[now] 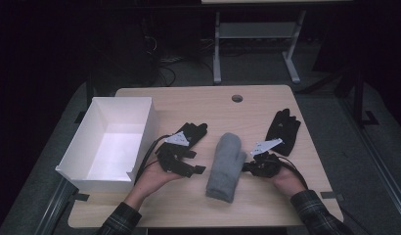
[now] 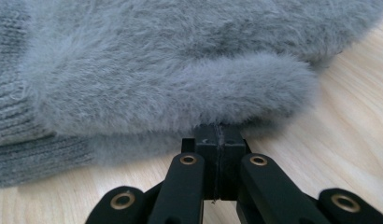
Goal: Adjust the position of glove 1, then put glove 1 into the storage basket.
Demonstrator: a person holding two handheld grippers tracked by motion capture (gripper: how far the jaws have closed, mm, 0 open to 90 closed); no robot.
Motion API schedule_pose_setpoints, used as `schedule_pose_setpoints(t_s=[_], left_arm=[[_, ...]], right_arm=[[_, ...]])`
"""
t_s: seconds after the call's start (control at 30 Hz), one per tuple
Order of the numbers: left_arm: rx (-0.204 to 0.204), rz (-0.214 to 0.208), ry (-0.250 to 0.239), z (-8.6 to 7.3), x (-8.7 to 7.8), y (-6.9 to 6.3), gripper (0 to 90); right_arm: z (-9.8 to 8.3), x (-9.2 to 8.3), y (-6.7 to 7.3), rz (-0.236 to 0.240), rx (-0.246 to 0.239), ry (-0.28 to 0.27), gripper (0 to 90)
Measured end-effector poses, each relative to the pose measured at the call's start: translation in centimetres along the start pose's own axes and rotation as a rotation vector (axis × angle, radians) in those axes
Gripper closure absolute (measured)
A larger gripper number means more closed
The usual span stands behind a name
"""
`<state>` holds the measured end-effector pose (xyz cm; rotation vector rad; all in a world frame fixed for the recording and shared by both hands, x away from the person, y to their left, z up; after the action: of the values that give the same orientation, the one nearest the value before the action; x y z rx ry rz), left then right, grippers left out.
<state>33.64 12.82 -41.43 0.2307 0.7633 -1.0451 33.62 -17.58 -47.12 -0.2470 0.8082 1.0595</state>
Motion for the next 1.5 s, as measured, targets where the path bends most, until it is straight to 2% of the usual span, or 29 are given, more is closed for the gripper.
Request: schedule_pose_setpoints(t_s=[0.27, 0.43, 0.47, 0.57, 0.7, 0.8, 0.9, 1.0, 1.07, 1.23, 1.27, 1.33, 1.37, 1.5], left_arm=[[0.001, 0.017, 0.005, 0.8, 0.7, 0.1, 24.4], [-0.02, 0.03, 0.007, 1.5, 1.7, 0.3, 18.4], [-0.036, 0.036, 0.008, 1.7, 2.0, 0.4, 17.2], [-0.045, 0.04, 0.005, 2.3, 3.1, 0.4, 13.4], [-0.044, 0.052, 0.013, 2.9, 4.2, 0.3, 13.0], [-0.061, 0.083, 0.036, 3.0, 5.8, 0.3, 12.9], [-0.072, 0.097, 0.054, 2.7, 6.5, 0.4, 12.8], [-0.079, 0.097, 0.097, 1.9, 7.7, 0.7, 12.7], [-0.102, 0.075, 0.093, 1.4, 8.1, 1.0, 12.7], [-0.093, 0.075, 0.112, 1.0, 8.5, 1.3, 12.6], [-0.115, 0.07, 0.112, 0.9, 8.7, 1.3, 12.7], [-0.112, 0.068, 0.116, 0.8, 8.9, 1.3, 12.7], [-0.095, 0.066, 0.127, 0.8, 8.9, 1.3, 12.7], [-0.105, 0.074, 0.126, 0.9, 9.0, 1.2, 12.8]], right_arm=[[0.9, 1.5, 1.6, 0.05, -0.037, 0.011, 87.5], [1.0, 1.6, 1.8, 0.062, -0.04, 0.008, 68.2], [1.0, 1.5, 1.6, 0.057, -0.039, 0.005, 63.2], [0.7, 1.2, 1.3, 0.027, -0.028, 0.0, 49.8], [0.0, 0.8, 1.1, -0.015, -0.014, 0.001, 40.5], [-0.7, 0.3, 0.7, -0.042, -0.006, -0.012, 35.6], [-1.4, -0.3, 0.6, -0.068, -0.002, -0.021, 32.9], [-1.9, -0.7, 0.5, -0.093, -0.001, -0.025, 31.3], [-2.2, -0.8, 0.4, -0.097, 0.005, -0.027, 31.4], [-2.5, -0.7, 0.4, -0.118, -0.009, -0.021, 29.3], [-2.5, -0.6, 0.3, -0.124, -0.015, -0.025, 27.9], [-2.5, -0.5, 0.3, -0.124, -0.016, -0.033, 26.2], [-2.6, -0.5, 0.3, -0.123, -0.018, -0.036, 25.5], [-2.7, -0.3, 0.3, -0.12, -0.02, -0.052, 21.7]])
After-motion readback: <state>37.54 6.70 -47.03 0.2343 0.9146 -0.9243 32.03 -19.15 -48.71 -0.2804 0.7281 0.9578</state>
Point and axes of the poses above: each handheld gripper's, and its own axes: x roughly forward along the jaws, z roughly out of its top, y roughly to its left, the point moved 1 cm from there along x, roughly forward along the jaws, and after that the axes turned 5 degrees about z, right-handed, at the moved point
